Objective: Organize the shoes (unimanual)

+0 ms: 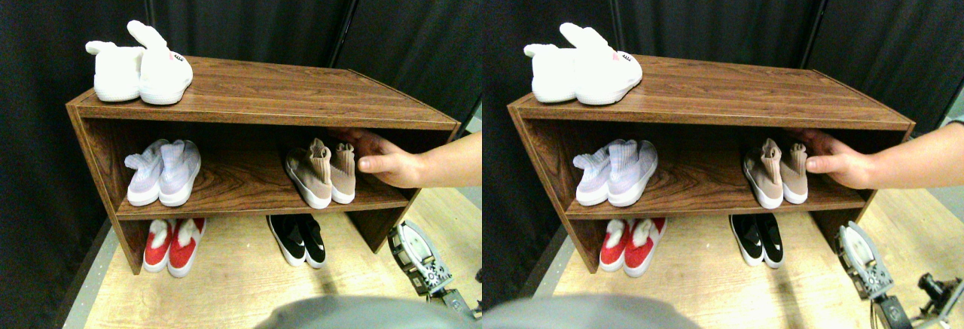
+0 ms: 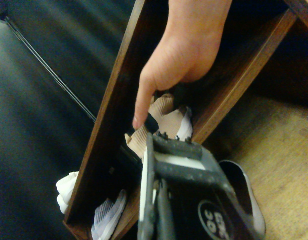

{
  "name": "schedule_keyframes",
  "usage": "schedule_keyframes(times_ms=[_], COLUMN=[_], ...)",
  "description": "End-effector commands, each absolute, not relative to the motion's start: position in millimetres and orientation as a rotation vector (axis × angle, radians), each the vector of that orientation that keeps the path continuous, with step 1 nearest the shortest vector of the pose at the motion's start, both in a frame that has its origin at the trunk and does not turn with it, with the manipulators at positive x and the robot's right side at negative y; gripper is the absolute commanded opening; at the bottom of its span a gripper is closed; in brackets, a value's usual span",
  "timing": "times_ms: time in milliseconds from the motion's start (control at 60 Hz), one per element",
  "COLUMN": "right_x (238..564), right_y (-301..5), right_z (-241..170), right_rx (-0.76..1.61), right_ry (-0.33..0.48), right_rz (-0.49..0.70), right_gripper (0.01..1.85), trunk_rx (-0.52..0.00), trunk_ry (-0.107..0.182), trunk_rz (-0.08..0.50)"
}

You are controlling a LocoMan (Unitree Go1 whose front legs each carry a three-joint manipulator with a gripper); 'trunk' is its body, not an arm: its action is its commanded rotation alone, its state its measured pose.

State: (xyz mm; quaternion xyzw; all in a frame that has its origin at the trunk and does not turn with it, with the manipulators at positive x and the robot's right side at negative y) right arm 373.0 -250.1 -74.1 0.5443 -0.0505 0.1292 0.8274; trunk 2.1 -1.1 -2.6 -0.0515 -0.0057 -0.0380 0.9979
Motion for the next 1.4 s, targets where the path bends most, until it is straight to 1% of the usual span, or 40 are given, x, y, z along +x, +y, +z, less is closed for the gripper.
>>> schedule_keyframes(times_ms=[17, 333, 517, 533, 883, 1167, 1400], right_x=[373.3, 370.5, 368.9, 368.6, 370.4, 375.6, 377.6], right_y=[-245.1, -241.6, -242.0, -242.0, -242.0, -242.3, -241.9], right_z=[-68.4, -72.2, -73.1, -73.1, -73.6, -75.3, -76.2], right_rx=[1.134, 1.151, 1.099, 1.145, 1.139, 1.135, 1.146], right_ry=[-0.135, -0.137, -0.153, -0.148, -0.149, -0.142, -0.139], right_rz=[0.316, 0.309, 0.304, 0.293, 0.283, 0.271, 0.256], right_gripper=[0.06, 0.06, 0.06, 0.06, 0.06, 0.06, 0.06], trunk_rx=[-0.113, -0.106, -0.103, -0.103, -0.102, -0.1, -0.099], trunk_ry=[-0.026, -0.018, -0.009, -0.009, -0.003, 0.012, 0.012], trunk_rz=[-0.067, -0.072, -0.08, -0.08, -0.085, -0.091, -0.095])
